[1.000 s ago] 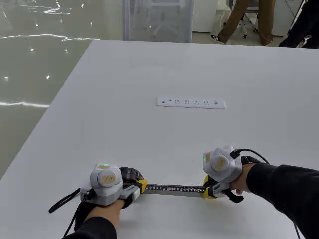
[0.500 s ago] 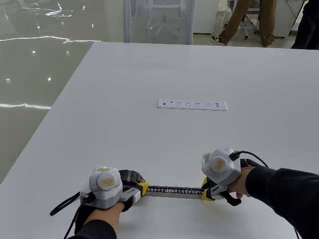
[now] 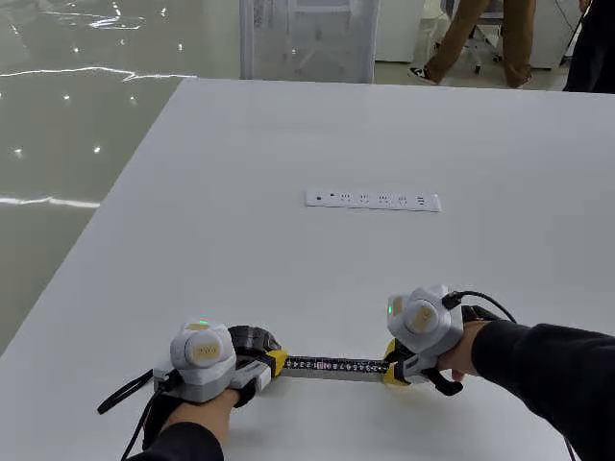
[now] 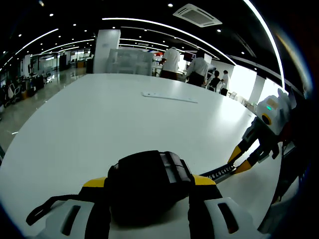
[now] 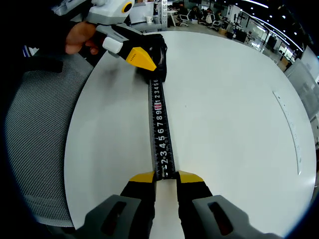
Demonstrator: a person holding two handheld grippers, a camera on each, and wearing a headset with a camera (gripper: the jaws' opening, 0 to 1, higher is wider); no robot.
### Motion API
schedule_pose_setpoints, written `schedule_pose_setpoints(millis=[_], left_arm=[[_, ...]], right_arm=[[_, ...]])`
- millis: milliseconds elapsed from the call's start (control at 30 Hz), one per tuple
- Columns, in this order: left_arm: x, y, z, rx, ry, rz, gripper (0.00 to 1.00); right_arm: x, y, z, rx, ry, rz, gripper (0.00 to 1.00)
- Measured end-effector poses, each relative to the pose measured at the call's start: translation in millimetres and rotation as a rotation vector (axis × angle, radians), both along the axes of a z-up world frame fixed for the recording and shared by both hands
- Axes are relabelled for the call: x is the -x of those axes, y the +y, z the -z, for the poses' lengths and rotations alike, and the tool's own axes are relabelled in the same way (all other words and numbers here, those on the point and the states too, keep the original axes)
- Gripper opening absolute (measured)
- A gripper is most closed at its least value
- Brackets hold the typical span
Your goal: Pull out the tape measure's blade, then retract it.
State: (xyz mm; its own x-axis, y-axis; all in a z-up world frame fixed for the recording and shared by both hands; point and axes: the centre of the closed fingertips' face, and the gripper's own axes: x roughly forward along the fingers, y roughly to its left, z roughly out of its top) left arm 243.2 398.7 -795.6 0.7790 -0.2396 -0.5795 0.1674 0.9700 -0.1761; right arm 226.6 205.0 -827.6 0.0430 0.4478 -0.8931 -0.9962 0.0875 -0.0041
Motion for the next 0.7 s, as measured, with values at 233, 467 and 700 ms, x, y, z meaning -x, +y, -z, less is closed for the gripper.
schedule_pose_setpoints(millis=[233, 467, 700], left_arm=[[-0.1, 0.2, 0.1, 0.002, 0.001, 0.001, 0.59], [0.1, 0.4, 0.2, 0.003, 0.0, 0.004, 0.59], [0.7, 0.2, 0.3, 0.004, 0.004, 0.01, 0.59]], right_arm=[[-0.2, 7.4, -0.3, -0.013, -0.002, 0.0, 0.12], [0.8, 12.1, -0.1, -0.021, -0.004, -0.003, 0.12], [1.8, 21.5, 0.0, -0.035, -0.008, -0.017, 0.12]])
